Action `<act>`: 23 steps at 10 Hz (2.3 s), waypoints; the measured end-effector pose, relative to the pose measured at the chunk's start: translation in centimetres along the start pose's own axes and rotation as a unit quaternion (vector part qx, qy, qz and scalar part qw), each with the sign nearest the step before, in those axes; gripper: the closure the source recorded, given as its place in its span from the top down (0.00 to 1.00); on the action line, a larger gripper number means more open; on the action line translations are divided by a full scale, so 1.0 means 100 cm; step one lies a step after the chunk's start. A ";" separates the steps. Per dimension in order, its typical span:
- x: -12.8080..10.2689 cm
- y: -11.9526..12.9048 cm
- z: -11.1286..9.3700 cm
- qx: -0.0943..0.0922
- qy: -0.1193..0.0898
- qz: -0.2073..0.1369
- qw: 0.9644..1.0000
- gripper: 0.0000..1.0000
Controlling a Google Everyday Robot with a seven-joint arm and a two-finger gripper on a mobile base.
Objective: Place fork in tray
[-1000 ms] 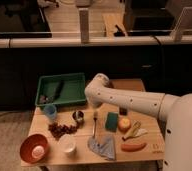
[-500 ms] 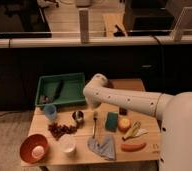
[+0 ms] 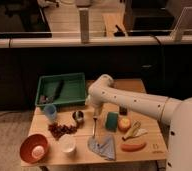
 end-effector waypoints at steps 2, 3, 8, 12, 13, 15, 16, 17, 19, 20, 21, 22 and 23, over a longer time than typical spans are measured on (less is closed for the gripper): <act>-0.006 0.009 -0.002 0.011 -0.021 -0.044 0.999 0.80; -0.014 0.013 -0.002 0.012 -0.028 -0.088 0.996 0.80; -0.031 0.033 0.005 -0.041 -0.015 -0.129 0.991 0.80; -0.033 0.041 0.013 -0.070 -0.019 -0.112 0.991 0.74; -0.032 0.043 0.014 -0.069 -0.027 -0.099 0.992 0.74; -0.029 0.043 0.013 -0.067 -0.029 -0.095 0.993 0.74; -0.032 0.049 0.016 -0.073 -0.032 -0.098 0.992 0.75; -0.034 0.046 0.015 -0.071 -0.033 -0.098 0.992 0.79; -0.027 0.047 0.015 -0.048 -0.066 -0.059 0.995 0.79; -0.022 0.048 0.014 -0.035 -0.093 -0.022 0.995 0.79; -0.023 0.047 0.014 -0.033 -0.100 -0.015 0.994 0.79; -0.023 0.046 0.015 -0.032 -0.101 -0.017 0.994 0.79; -0.023 0.047 0.017 -0.035 -0.100 -0.021 0.994 0.79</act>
